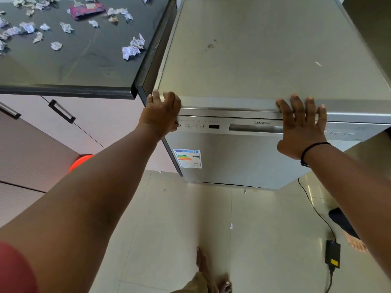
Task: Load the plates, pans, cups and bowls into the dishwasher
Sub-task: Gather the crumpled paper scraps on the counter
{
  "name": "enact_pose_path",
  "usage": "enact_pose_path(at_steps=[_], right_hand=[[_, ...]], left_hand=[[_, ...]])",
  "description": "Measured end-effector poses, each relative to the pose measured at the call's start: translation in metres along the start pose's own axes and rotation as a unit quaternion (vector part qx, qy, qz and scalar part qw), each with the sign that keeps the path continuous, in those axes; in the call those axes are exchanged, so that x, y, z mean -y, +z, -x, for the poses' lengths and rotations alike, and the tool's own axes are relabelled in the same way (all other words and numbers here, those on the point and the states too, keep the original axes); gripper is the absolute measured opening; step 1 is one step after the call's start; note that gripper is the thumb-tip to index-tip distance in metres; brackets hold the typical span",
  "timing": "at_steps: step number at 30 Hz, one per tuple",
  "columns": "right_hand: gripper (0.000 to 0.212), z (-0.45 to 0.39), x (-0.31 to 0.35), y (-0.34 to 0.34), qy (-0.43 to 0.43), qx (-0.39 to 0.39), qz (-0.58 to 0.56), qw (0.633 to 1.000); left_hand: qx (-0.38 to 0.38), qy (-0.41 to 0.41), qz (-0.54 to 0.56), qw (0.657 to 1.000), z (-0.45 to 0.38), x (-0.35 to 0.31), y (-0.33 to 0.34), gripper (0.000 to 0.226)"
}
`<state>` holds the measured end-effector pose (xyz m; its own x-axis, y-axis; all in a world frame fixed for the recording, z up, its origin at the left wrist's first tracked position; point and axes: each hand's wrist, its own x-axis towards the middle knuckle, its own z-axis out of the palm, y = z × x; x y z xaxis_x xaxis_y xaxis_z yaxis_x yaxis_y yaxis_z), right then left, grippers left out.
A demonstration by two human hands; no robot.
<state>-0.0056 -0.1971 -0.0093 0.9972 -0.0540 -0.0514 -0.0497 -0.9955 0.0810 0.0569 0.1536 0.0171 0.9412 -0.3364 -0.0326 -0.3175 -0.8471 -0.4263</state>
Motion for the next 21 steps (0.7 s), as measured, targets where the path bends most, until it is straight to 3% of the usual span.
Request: enact_pose_path(at_steps=[5,10,12,17,21], right_hand=[[0.108,0.000,-0.001,-0.001,0.004,0.003,0.001,1.000],[0.107,0.000,0.001,-0.001,0.003,0.015,0.009,1.000],[0.105,-0.001,0.000,0.000,0.003,0.016,0.011,1.000],[0.094,-0.001,-0.003,-0.003,-0.012,0.004,-0.001,1.000],[0.085,-0.012,-0.004,-0.015,-0.022,-0.010,-0.069,0.997]], left_hand=[[0.015,-0.018,0.011,1.000,0.001,-0.005,-0.008,0.070],[0.033,-0.032,0.092,0.995,0.003,-0.004,-0.010,0.112],[0.041,-0.040,0.148,0.987,0.003,-0.003,-0.013,0.117],[0.080,-0.047,0.274,0.957,-0.008,0.010,-0.023,0.083],[0.082,-0.040,0.290,0.953,-0.012,0.015,-0.014,0.068]])
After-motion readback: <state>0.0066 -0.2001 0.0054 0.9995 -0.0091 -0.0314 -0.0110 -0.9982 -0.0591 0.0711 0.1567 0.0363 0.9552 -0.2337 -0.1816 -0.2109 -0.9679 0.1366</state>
